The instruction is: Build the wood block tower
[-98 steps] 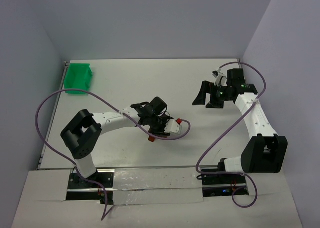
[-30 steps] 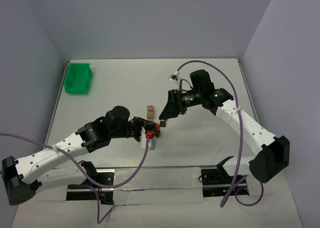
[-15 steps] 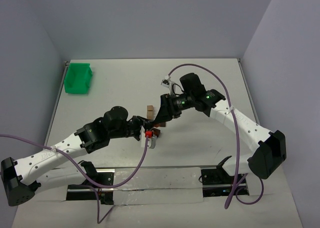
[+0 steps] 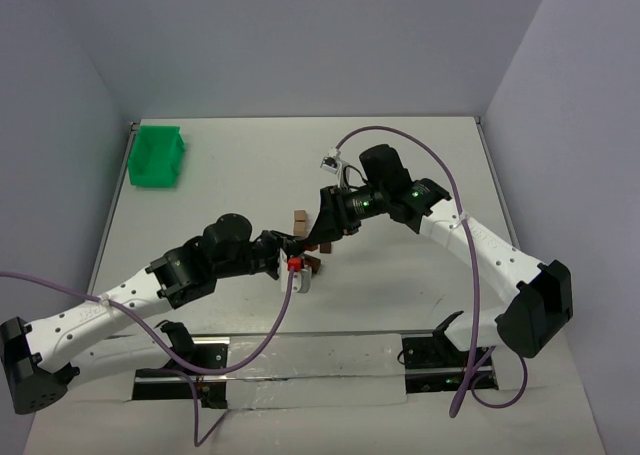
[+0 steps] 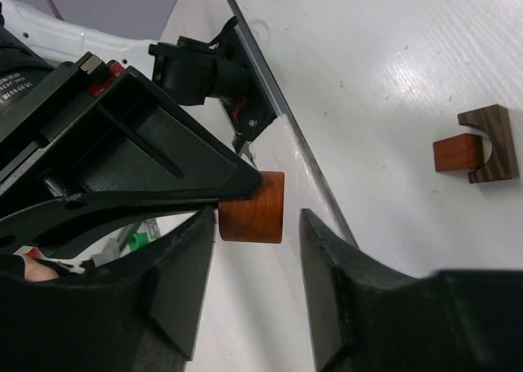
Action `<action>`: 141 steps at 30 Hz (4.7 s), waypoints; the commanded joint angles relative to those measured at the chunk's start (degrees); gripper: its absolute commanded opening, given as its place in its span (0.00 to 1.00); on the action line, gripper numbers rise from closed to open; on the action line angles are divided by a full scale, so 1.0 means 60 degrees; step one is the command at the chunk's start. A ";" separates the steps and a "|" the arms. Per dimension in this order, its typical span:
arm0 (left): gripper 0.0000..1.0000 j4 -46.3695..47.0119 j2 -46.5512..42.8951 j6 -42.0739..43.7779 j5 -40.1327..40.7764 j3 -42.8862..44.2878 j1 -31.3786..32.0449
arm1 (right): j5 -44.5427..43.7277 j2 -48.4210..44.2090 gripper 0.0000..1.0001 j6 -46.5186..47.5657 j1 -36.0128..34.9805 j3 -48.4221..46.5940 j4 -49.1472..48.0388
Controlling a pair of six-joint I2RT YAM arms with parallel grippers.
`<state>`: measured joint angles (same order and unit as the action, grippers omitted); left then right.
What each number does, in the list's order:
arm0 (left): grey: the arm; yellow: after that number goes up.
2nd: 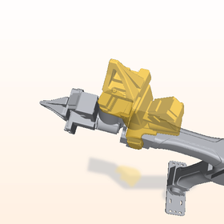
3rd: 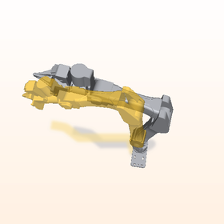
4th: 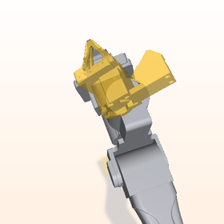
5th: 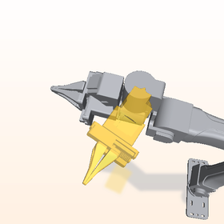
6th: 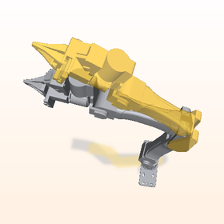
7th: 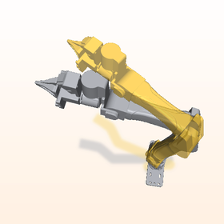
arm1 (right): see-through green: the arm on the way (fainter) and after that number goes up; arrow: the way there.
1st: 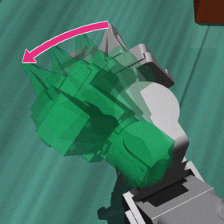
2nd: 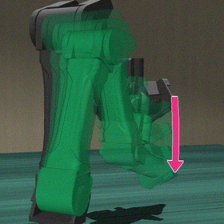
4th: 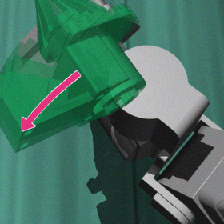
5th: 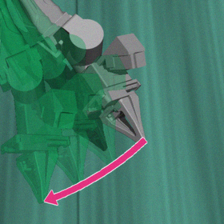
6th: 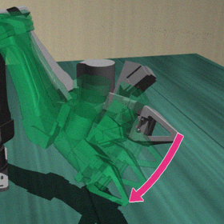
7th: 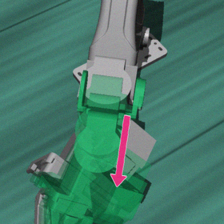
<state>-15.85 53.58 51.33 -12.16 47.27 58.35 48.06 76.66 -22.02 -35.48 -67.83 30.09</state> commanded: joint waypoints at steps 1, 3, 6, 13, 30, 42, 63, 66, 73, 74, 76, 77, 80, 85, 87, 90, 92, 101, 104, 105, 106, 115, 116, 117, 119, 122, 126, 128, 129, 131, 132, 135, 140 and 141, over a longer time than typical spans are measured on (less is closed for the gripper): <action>0.00 0.0638 -0.0195 -0.0107 0.0006 -0.0011 0.0021 | 0.0235 -0.0190 0.59 0.0003 -0.0033 -0.0106 -0.0239; 0.00 0.0656 -0.0169 -0.0102 -0.0002 0.0004 0.0023 | 0.0225 -0.0172 0.62 0.0001 -0.0033 -0.0106 -0.0247; 0.00 0.0606 -0.0126 -0.0074 0.0006 0.0047 0.0017 | 0.0281 -0.0165 0.62 -0.0021 -0.0033 -0.0106 -0.0312; 0.00 0.0662 -0.0091 -0.0100 0.0005 0.0021 0.0017 | 0.0535 -0.0182 0.46 -0.0021 -0.0036 -0.0103 -0.0388; 0.00 0.0606 -0.0058 -0.0074 0.0044 -0.0026 0.0017 | 0.0809 -0.0282 0.68 0.0032 -0.0106 0.0012 -0.0385; 0.00 0.0723 0.0064 -0.0323 0.0079 0.0164 0.0002 | 0.0750 -0.0224 0.55 0.0169 -0.0180 0.0275 -0.0517; 0.00 0.0622 -0.0038 -0.0323 -0.0155 0.0077 0.0002 | 0.0713 0.0040 0.50 -0.0065 -0.0173 -0.0105 -0.0620; 0.00 0.0606 -0.0053 -0.0337 -0.0195 0.0076 0.0002 | 0.0731 0.0065 0.50 -0.0109 -0.0175 -0.0120 -0.0649; 0.00 0.0665 -0.0074 -0.0337 -0.0199 -0.0018 0.0002 | 0.0802 0.0092 0.49 -0.0132 -0.0172 -0.0106 -0.0693; 0.00 0.0665 -0.0082 -0.0337 -0.0209 -0.0026 0.0002 | 0.0794 0.0084 0.48 -0.0124 -0.0180 -0.0101 -0.0693; 0.00 0.0691 -0.0091 -0.0337 -0.0202 -0.0044 0.0002 | 0.0821 0.0075 0.46 -0.0142 -0.0171 -0.0073 -0.0720; 0.00 0.0708 -0.0097 -0.0337 -0.0188 -0.0055 0.0002 | 0.0840 0.0070 0.45 -0.0153 -0.0168 -0.0062 -0.0739; 0.00 0.0680 -0.0097 -0.0344 -0.0206 -0.0062 0.0002 | 0.0824 0.0063 0.31 -0.0124 -0.0180 -0.0055 -0.0752; 0.44 0.0712 -0.0095 -0.0681 0.0139 -0.0089 0.0002 | 0.0628 0.0021 0.00 -0.0084 -0.0177 -0.0120 -0.0645; 0.99 0.0609 -0.0086 -0.1067 0.0745 0.0015 -0.0002 | 0.0232 -0.0023 0.00 0.0005 -0.0161 -0.0238 -0.0476; 0.99 0.0227 -0.0204 -0.1741 0.1697 0.0276 -0.0073 | -0.0740 -0.0145 0.00 0.0198 -0.0107 -0.0384 -0.0107; 0.99 -0.0445 -0.0600 -0.2806 0.2346 0.0447 -0.0328 | -0.1786 -0.0327 0.00 0.0161 -0.0092 -0.0465 0.0065; 0.99 -0.2851 -0.2431 -0.7953 0.5025 0.1006 -0.2539 | -0.7599 0.0094 0.00 -0.1194 -0.0380 -0.0919 0.0043; 0.99 -0.3026 -0.2674 -0.8868 0.5317 0.0970 -0.3555 | -0.8808 0.0420 0.00 -0.1558 -0.1042 -0.1086 -0.0122; 0.99 -0.3033 -0.2655 -0.9199 0.5397 0.1016 -0.3709 | -0.9380 0.0546 0.00 -0.1628 -0.1262 -0.1169 -0.0128; 0.99 -0.3054 -0.2618 -0.9669 0.5549 0.1092 -0.3984 | -0.9992 0.0757 0.00 -0.1676 -0.1648 -0.1252 -0.0156; 0.99 -0.3002 -0.1754 -1.1596 0.4846 0.1698 -0.5799 | -1.2615 0.2133 0.00 -0.2955 -0.3023 -0.1308 -0.0597; 0.99 -0.2925 -0.1631 -1.1650 0.4792 0.1775 -0.5884 | -1.2561 0.2256 0.00 -0.3086 -0.3046 -0.1185 -0.0689; 0.99 -0.2843 -0.1544 -1.1655 0.4733 0.1818 -0.5924 | -1.2600 0.2343 0.00 -0.3145 -0.3075 -0.1118 -0.0808; 0.99 -0.2673 -0.1395 -1.1657 0.4636 0.1878 -0.5985 | -1.2696 0.2492 0.00 -0.3220 -0.3134 -0.1019 -0.1013; 0.99 -0.2342 -0.1218 -1.1687 0.4447 0.1893 -0.6079 | -1.3138 0.2755 0.00 -0.3314 -0.3159 -0.0886 -0.1386; 0.99 -0.2149 -0.0848 -1.1661 0.4082 0.1994 -0.6150 | -1.3268 0.3258 0.00 -0.3433 -0.3182 -0.0911 -0.1701; 0.99 -0.2133 -0.0683 -1.1646 0.3859 0.2084 -0.6176 | -1.3331 0.3409 0.00 -0.3545 -0.3238 -0.0999 -0.1722; 0.99 -0.2133 -0.0570 -1.1646 0.3746 0.2132 -0.6180 | -1.3375 0.3533 0.00 -0.3574 -0.3264 -0.1112 -0.1707; 0.99 -0.2083 -0.0378 -1.1646 0.3579 0.2262 -0.6205 | -1.3540 0.3793 0.00 -0.3715 -0.3306 -0.1332 -0.1588; 0.99 -0.2045 -0.0295 -1.1646 0.3507 0.2325 -0.6223 | -1.3626 0.3965 0.00 -0.3778 -0.3322 -0.1481 -0.1499; 0.99 -0.1900 -0.0120 -1.1661 0.3383 0.2463 -0.6274 | -1.3736 0.4450 0.00 -0.3982 -0.3329 -0.1976 -0.1107; 0.99 -0.1557 -0.0245 -1.1675 0.3255 0.2342 -0.6311 | -1.3840 0.4951 0.00 -0.3898 -0.3373 -0.2289 -0.1022; 0.99 -0.1512 -0.0268 -1.1675 0.3233 0.2297 -0.6311 | -1.3840 0.4985 0.00 -0.3853 -0.3373 -0.2301 -0.1078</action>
<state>-29.44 53.24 -17.89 9.15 59.33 20.89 -31.25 105.68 -44.07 -55.08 -78.58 23.84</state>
